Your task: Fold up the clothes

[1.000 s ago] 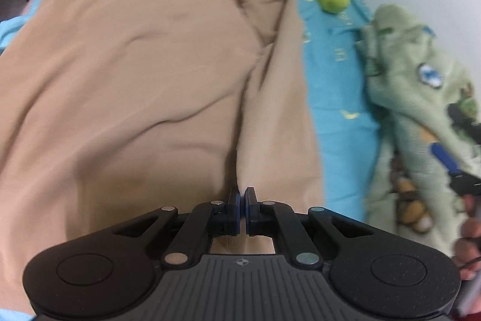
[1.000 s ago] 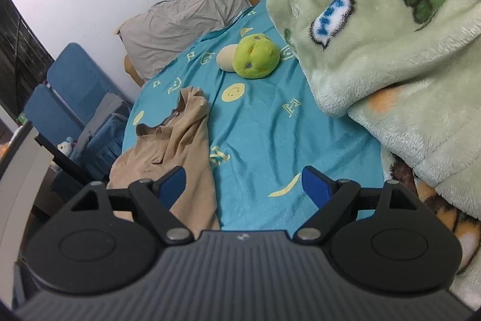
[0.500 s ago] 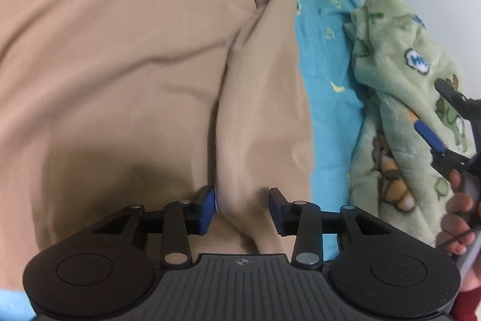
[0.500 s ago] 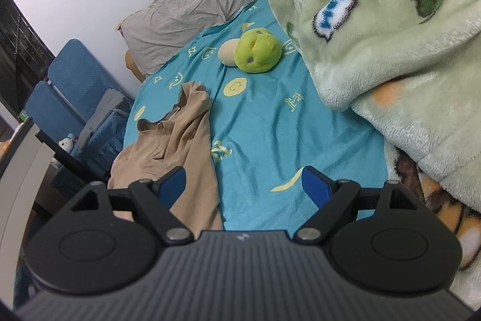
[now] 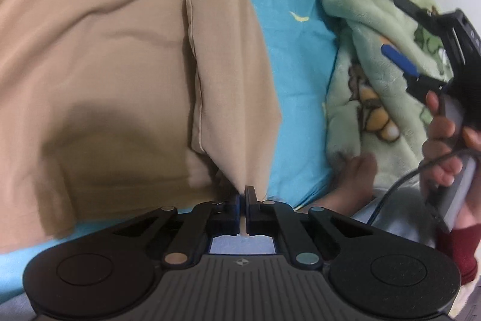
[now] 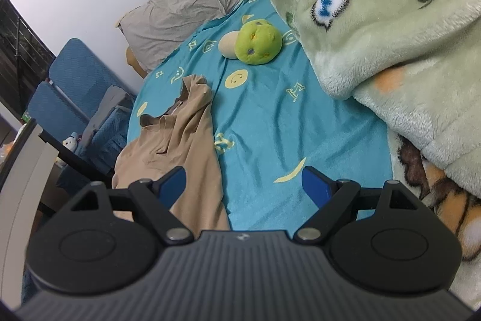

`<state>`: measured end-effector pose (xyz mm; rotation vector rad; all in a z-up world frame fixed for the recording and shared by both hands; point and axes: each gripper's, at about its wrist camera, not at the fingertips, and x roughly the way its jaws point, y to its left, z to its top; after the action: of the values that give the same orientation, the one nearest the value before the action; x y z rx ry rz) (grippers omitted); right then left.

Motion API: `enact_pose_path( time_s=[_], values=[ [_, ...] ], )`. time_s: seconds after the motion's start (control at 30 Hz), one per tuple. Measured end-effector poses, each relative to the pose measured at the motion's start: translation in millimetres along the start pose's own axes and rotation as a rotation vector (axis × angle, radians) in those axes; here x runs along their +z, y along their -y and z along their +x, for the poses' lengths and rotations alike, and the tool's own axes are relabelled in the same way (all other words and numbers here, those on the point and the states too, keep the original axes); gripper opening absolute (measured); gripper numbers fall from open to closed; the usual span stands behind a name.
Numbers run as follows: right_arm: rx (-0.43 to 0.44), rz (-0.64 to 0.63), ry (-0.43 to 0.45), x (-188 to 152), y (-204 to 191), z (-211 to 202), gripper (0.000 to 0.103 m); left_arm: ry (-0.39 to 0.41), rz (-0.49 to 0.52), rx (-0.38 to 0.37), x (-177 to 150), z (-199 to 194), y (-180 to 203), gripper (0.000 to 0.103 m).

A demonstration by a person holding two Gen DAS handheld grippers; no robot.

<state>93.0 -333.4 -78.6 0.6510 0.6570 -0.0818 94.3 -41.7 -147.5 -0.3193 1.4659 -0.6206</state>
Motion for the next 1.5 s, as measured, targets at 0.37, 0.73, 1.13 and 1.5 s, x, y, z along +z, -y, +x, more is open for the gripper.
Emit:
enact_pose_path(
  time_s=[0.37, 0.73, 1.13, 1.5],
  values=[
    [0.018, -0.076, -0.009, -10.0, -21.3, -6.2, 0.086, 0.139, -0.025, 0.093, 2.2, -38.8, -17.5, 0.058],
    [-0.015, -0.113, -0.018, -7.5, -33.7, 30.3, 0.086, 0.539, -0.172, 0.134, 161.2, -47.7, -39.4, 0.072],
    [-0.047, -0.097, -0.035, -4.3, -33.0, 60.8, 0.085, 0.702, -0.119, 0.163, 244.4, 15.6, -33.1, 0.002],
    [-0.065, -0.07, -0.049, -2.7, -27.9, 77.8, 0.085, 0.687, -0.039, 0.418, 265.6, 10.5, -32.8, 0.005]
  ],
)
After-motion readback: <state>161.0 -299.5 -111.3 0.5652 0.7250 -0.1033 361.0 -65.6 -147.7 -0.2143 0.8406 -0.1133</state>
